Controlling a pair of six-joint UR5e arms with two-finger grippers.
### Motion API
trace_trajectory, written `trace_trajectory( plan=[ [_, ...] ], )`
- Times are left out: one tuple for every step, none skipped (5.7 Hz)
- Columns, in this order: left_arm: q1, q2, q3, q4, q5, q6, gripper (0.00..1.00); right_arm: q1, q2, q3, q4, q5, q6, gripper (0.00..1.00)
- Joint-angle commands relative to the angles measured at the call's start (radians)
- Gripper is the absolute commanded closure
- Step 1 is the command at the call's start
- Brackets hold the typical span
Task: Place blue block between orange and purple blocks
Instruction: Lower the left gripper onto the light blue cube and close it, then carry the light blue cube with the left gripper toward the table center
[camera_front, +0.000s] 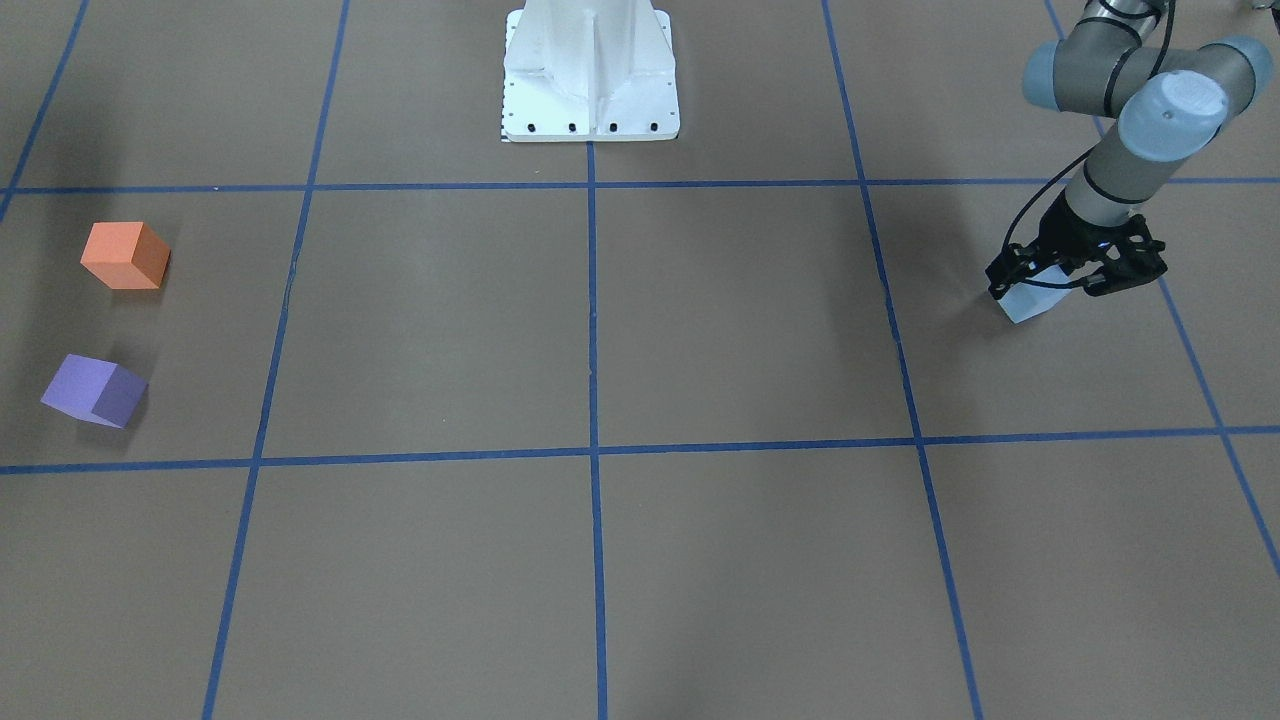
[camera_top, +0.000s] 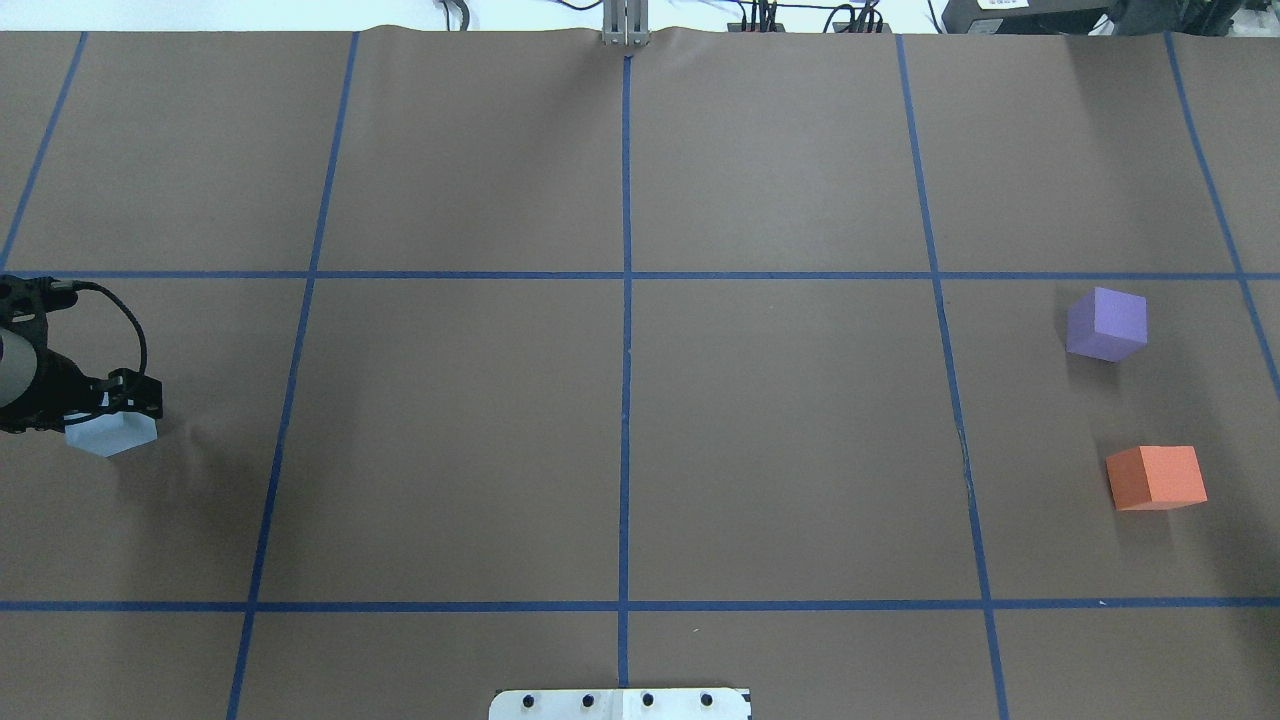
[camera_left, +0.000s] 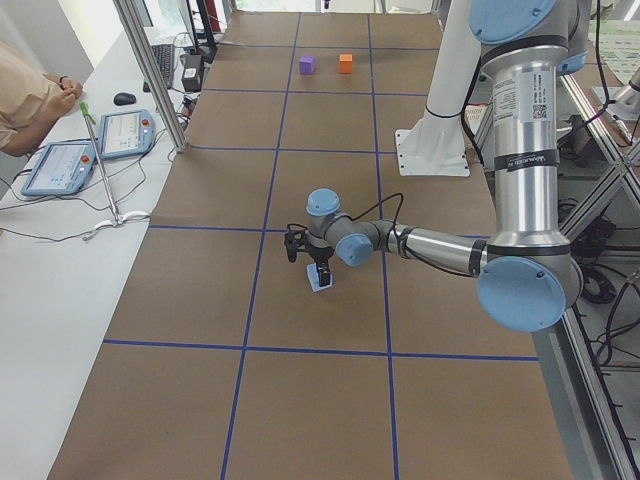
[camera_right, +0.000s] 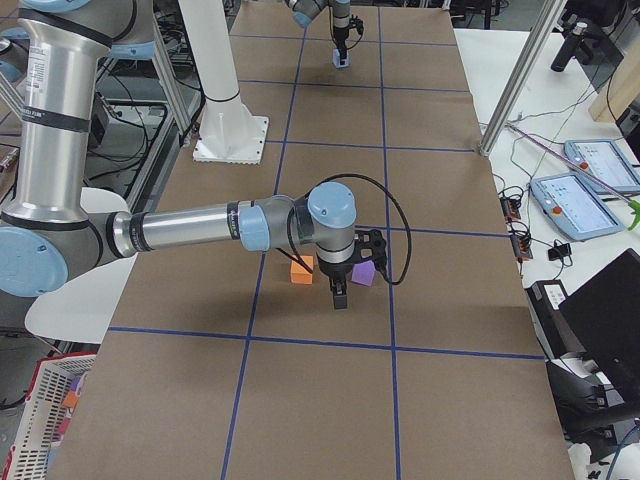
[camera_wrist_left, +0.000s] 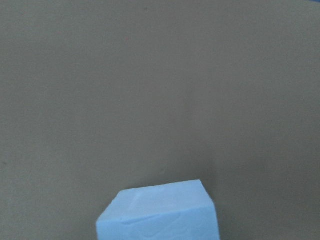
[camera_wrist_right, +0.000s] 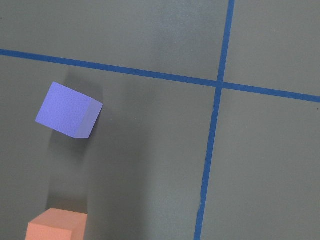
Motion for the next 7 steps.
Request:
trace_trajectory(
  plan=[
    [0.046,-0.017,0.031,-0.002,0.079,0.008,0.21,0.0,0.0,0.0,0.0,-0.002,0.0,0.0],
    [0.048,-0.017,0.016,-0.002,0.083,0.013,0.85,0.0,0.001,0.0,0.0,0.0,0.0,0.0],
    [0.04,-0.002,-0.043,0.004,0.077,0.098,1.0,0.0,0.0,0.0,0.0,0.0,0.0,0.0],
    [0.036,0.062,-0.132,0.007,0.072,0.155,1.0,0.0,0.001,0.0,0.0,0.0,0.002,0.0],
    [0.034,0.068,-0.16,0.009,0.072,0.157,1.0,0.0,0.001,-0.003,0.0,0.002,0.002,0.0],
    [0.036,0.048,-0.173,0.007,0.074,0.157,1.0,0.0,0.001,-0.005,0.0,0.002,0.002,0.0],
    [0.036,0.029,-0.214,0.007,0.083,0.18,1.0,0.0,0.001,-0.003,0.0,0.002,0.002,0.0]
  ],
)
